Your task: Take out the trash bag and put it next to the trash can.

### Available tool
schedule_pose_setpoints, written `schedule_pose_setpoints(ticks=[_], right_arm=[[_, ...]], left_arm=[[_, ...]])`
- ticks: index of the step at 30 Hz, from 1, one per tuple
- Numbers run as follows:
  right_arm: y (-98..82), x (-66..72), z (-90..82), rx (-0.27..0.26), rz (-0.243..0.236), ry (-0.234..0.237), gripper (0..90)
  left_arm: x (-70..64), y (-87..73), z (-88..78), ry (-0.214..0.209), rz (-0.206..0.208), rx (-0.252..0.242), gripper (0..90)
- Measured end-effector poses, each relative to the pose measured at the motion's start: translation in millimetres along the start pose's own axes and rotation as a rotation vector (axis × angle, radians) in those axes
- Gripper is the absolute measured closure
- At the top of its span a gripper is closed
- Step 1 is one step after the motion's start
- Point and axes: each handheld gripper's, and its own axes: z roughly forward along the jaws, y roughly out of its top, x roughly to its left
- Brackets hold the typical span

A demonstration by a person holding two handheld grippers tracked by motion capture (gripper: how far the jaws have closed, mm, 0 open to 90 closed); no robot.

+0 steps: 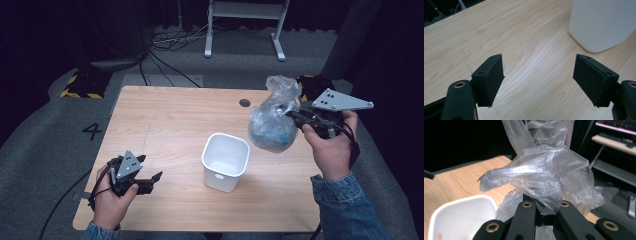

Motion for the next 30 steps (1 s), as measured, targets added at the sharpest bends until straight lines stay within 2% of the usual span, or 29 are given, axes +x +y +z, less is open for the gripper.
schedule_pose_setpoints(ticks=[4, 8, 11, 15, 17, 20, 25, 30], right_arm=[[-17.2, -10.2, 7.8, 0.033, 0.034, 0.002, 89.9], [-35.4, -18.8, 22.1, 0.059, 0.079, 0.035, 89.8], [-49.4, -21.5, 37.3, 0.097, 0.091, 0.044, 89.8], [-67.5, -24.5, 58.4, 0.126, 0.123, 0.072, 89.8], [-75.7, -24.4, 68.5, 0.134, 0.143, 0.1, 89.6], [-85.6, -21.6, 80.5, 0.152, 0.15, 0.117, 89.5], [-97.0, -18.3, 92.3, 0.178, 0.16, 0.135, 88.6], [-105.0, -16.3, 92.9, 0.188, 0.162, 0.133, 86.5]], left_arm=[[5.5, -15.0, 2.5, -0.024, -0.07, 0.004, 20.3], [8.1, -31.7, 8.7, -0.02, -0.1, 0.025, 20.7], [8.1, -39.7, 14.7, -0.015, -0.067, 0.059, 20.6], [5.0, -47.5, 24.7, 0.003, -0.071, 0.092, 22.8], [4.4, -50.5, 29.6, -0.004, -0.071, 0.104, 23.1], [4.4, -53.5, 35.6, -0.005, -0.071, 0.115, 23.7], [3.6, -56.4, 39.6, -0.012, -0.072, 0.124, 24.4], [2.1, -56.2, 42.3, -0.023, -0.067, 0.119, 24.7]])
